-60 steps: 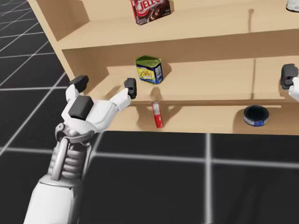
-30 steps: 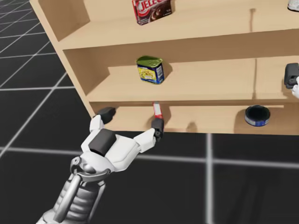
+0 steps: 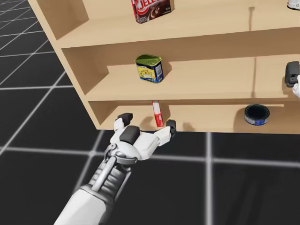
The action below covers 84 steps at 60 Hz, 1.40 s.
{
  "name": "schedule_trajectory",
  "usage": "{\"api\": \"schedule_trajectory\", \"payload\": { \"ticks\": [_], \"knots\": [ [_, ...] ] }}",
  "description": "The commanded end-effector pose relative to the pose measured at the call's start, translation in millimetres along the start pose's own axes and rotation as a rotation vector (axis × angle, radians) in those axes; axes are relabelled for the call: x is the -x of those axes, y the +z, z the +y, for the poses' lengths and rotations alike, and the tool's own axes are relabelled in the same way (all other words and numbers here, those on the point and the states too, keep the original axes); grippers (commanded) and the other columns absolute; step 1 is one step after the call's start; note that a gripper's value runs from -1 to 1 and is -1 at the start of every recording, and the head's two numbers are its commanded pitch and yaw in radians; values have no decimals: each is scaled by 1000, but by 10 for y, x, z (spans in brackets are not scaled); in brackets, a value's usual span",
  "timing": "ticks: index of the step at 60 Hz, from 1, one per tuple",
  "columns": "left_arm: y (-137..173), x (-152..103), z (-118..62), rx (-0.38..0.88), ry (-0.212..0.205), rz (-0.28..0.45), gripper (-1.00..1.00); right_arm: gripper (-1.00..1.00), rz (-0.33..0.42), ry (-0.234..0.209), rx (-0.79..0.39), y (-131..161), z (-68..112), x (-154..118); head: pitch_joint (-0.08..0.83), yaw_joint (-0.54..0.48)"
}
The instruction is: Retrieve the gelatin box from the shelves.
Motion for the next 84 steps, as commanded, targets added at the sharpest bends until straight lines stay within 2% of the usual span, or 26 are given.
{"api": "schedule_trajectory", "payload": {
  "ticks": [1, 10, 14, 24, 26, 29, 30, 31, 32, 36, 55, 63, 76, 84],
  "knots": [
    [-339, 79, -183, -35, 80, 27, -1000, -1000, -3, 0, 1, 5, -8, -5, 606, 263],
    [-591, 126, -229, -54, 118, 55, -1000, -1000, -5, -6, 1, 6, -15, -16, 610, 261],
    [-684, 158, -240, -63, 122, 70, -1000, -1000, -5, -6, 0, 5, -16, -15, 611, 260],
    [-793, 176, -290, -58, 145, 77, -1000, -1000, -8, -6, 0, 7, -24, -22, 612, 257],
    [-792, 177, -307, -53, 148, 79, -948, -1000, -8, -7, 1, 7, -27, -22, 611, 256],
    [-786, 188, -327, -53, 137, 80, -517, -1000, -9, -7, 1, 9, -27, -24, 611, 253],
    [-785, 188, -329, -53, 138, 81, -58, -1000, -9, -7, 1, 8, -28, -24, 611, 253],
    [-774, 194, -338, -44, 140, 82, 663, -1000, -9, -7, 1, 9, -27, -24, 611, 252],
    [-767, 197, -342, -41, 137, 83, 879, -1000, -9, -7, 1, 9, -27, -24, 611, 252],
    [-743, 198, -353, -31, 131, 78, 999, -1000, -9, -7, 2, 8, -27, -24, 612, 252],
    [-720, 195, -344, -17, 135, 78, 1000, -1000, -8, -8, 3, 7, -28, -23, 610, 254],
    [-579, 27, -314, -10, 140, -18, 1000, -1000, -10, -10, 6, 4, -33, -29, 608, 251],
    [-223, -69, -360, 22, 84, -25, 1000, -1000, -9, -13, 2, 4, -36, -25, 607, 250],
    [43, -54, -309, 26, 44, -25, 1000, -1000, -1, -29, -8, 10, -41, -32, 606, 244]
  ]
}}
